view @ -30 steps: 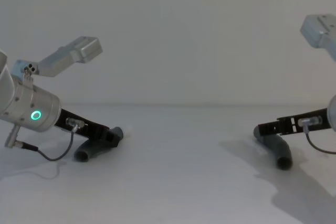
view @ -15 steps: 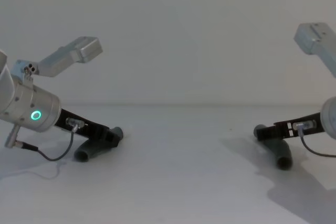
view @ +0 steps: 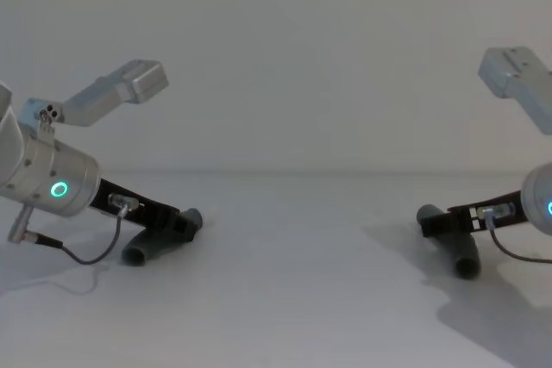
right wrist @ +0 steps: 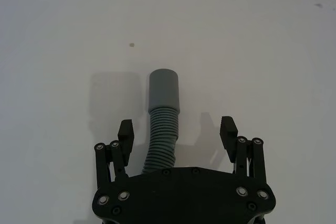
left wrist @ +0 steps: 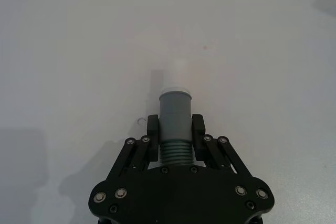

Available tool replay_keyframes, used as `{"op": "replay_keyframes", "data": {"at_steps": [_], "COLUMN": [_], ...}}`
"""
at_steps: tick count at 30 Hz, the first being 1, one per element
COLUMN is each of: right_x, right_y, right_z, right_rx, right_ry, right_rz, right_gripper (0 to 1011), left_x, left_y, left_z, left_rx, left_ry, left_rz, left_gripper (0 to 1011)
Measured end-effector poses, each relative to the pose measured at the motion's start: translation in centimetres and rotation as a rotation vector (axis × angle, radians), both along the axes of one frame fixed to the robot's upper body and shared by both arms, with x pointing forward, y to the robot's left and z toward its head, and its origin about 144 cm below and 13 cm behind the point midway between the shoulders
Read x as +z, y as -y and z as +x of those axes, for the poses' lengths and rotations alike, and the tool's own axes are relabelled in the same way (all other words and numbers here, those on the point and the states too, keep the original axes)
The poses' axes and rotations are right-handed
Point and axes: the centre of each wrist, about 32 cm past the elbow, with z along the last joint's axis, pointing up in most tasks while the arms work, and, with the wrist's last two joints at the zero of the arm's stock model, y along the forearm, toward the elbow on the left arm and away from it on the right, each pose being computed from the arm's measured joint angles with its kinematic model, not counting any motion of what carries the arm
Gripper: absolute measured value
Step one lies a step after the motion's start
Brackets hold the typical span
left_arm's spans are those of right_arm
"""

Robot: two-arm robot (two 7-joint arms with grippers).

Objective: Use both hands to pick up one end of the pipe from the table, align the ends, and insert them.

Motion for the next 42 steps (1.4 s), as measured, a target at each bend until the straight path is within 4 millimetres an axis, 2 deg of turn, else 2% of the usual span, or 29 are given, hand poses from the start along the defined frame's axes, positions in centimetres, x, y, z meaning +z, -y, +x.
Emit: {"op": "replay_keyframes", "data": {"at_steps": [31, 40, 41, 42], "right_x": [-0.03, -0.04, -0.04, -0.04], "right_y": [-0.18, -0.22, -0.22, -0.22], "right_z": [0.95, 1.0, 1.0, 1.0], "right_rx": [-0.028, -0.028, -0.028, -0.028], "right_ry": [-0.047, -0.049, -0.049, -0.049], "right_rz": [0.017, 0.019, 0.019, 0.019], "right_gripper": [999, 812, 749, 730], "left_x": [0.0, 0.0, 0.0, 0.0], "left_y": [0.0, 0.0, 0.0, 0.0], "left_z": [0.0, 0.0, 0.0, 0.0], "left_rx": [0.0, 0.0, 0.0, 0.0], "left_ry": [0.0, 0.0, 0.0, 0.0], "left_rz": [0.0, 0.0, 0.0, 0.0], "left_gripper": [331, 331, 331, 331]}}
